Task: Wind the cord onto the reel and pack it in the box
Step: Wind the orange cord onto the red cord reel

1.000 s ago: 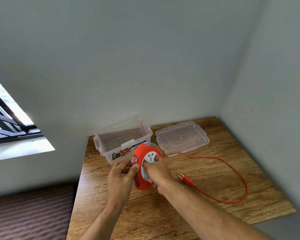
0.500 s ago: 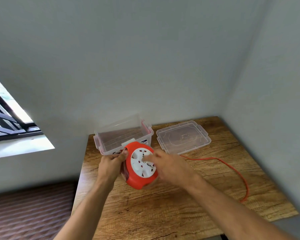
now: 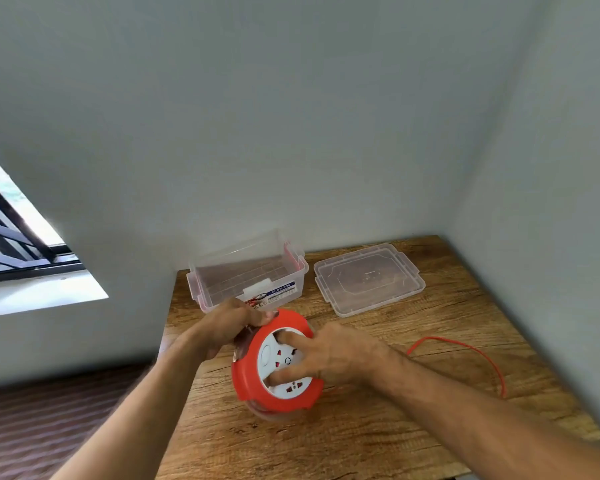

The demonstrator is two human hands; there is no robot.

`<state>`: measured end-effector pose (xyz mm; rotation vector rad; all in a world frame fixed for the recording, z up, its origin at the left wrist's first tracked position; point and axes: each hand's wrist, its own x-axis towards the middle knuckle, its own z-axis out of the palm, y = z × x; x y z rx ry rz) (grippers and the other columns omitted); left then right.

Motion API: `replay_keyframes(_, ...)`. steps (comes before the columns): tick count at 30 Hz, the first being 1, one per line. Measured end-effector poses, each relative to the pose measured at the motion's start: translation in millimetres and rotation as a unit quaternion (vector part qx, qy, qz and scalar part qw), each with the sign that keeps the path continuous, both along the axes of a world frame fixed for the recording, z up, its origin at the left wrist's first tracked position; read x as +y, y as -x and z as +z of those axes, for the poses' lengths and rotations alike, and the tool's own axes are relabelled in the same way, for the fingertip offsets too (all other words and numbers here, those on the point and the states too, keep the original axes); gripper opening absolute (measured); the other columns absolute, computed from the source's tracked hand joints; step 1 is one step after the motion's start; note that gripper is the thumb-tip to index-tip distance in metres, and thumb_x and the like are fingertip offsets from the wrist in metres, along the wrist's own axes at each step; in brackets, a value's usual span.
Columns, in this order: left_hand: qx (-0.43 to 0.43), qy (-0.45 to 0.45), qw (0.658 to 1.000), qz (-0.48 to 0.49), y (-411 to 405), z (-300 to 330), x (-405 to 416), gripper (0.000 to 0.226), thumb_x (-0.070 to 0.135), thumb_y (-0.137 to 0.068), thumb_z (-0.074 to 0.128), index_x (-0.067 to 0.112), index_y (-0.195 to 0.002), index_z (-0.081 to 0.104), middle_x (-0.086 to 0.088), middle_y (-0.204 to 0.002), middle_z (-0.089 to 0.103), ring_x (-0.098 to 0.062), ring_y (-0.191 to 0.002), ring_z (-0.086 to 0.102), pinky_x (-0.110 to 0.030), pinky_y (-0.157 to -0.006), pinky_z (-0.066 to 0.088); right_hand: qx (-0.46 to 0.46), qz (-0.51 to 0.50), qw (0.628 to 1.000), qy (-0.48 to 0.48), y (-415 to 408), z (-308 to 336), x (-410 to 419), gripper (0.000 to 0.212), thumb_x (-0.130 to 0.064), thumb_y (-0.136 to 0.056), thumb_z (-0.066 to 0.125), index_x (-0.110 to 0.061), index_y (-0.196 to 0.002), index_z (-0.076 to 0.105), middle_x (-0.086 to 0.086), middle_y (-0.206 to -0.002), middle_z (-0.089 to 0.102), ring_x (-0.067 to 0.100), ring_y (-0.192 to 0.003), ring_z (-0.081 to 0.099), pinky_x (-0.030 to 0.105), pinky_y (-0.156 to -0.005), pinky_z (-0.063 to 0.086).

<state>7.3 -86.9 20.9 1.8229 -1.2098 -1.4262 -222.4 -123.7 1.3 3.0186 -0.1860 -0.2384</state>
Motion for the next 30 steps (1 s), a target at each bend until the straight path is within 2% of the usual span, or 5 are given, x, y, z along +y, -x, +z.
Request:
replay_keyframes(11,-0.003,0.094,0.994,0.056,4,-1,-2,0.042,0.053,-0.085,0.069,0.014,-0.075,0.082,-0.013,-0.079,0.081,-0.032,-0.076,0.079,-0.041,-0.073,0.065,-0.066,-0.090,0.993,0.037,-19,0,-1,0.057,-0.046,-0.099,0.048,-0.044,-0.150,0.023,0.019,-0.134,0.056,0.031,-0.079,0.067,0.032,-0.053,0.049)
replay_keyframes(14,0.021,0.145,0.984,0.101,5,-2,0,0.046,0.063,-0.075,0.067,0.020,-0.078,0.084,-0.012,-0.078,0.081,-0.029,-0.075,0.079,-0.038,-0.072,0.062,-0.136,-0.180,0.974,0.014,-21,-4,-4,0.061,-0.054,-0.096,0.048,-0.040,-0.148,0.021,0.015,-0.128,0.063,0.032,-0.096,0.067,0.039,-0.067,0.056)
replay_keyframes(20,0.041,0.204,0.964,0.168,7,-16,8,0.035,0.049,-0.089,0.069,0.021,-0.073,0.082,-0.007,-0.068,0.077,-0.019,-0.060,0.072,-0.038,-0.066,0.056,-0.261,-0.320,0.910,-0.043,-38,-14,0,0.062,-0.063,-0.080,0.054,-0.037,-0.132,0.031,0.006,-0.095,0.075,0.030,-0.072,0.069,0.036,-0.062,0.057)
replay_keyframes(26,0.053,0.247,0.945,0.210,14,-31,21,0.031,0.040,-0.091,0.070,0.016,-0.077,0.083,-0.013,-0.066,0.073,-0.029,-0.072,0.073,-0.047,-0.077,0.060,-0.350,-0.448,0.809,-0.147,-49,-22,14,0.065,-0.062,-0.073,0.061,-0.036,-0.128,0.041,0.000,-0.099,0.073,0.024,-0.082,0.071,0.026,-0.055,0.042)
replay_keyframes(30,0.010,0.293,0.935,0.200,19,-35,30,0.043,0.048,-0.084,0.068,0.008,-0.091,0.083,-0.009,-0.069,0.070,-0.015,-0.076,0.067,-0.035,-0.078,0.052,-0.399,-0.569,0.628,-0.349,-62,-20,24,0.065,-0.058,-0.071,0.073,-0.033,-0.126,0.047,-0.002,-0.111,0.068,0.020,-0.091,0.067,0.026,-0.062,0.052)
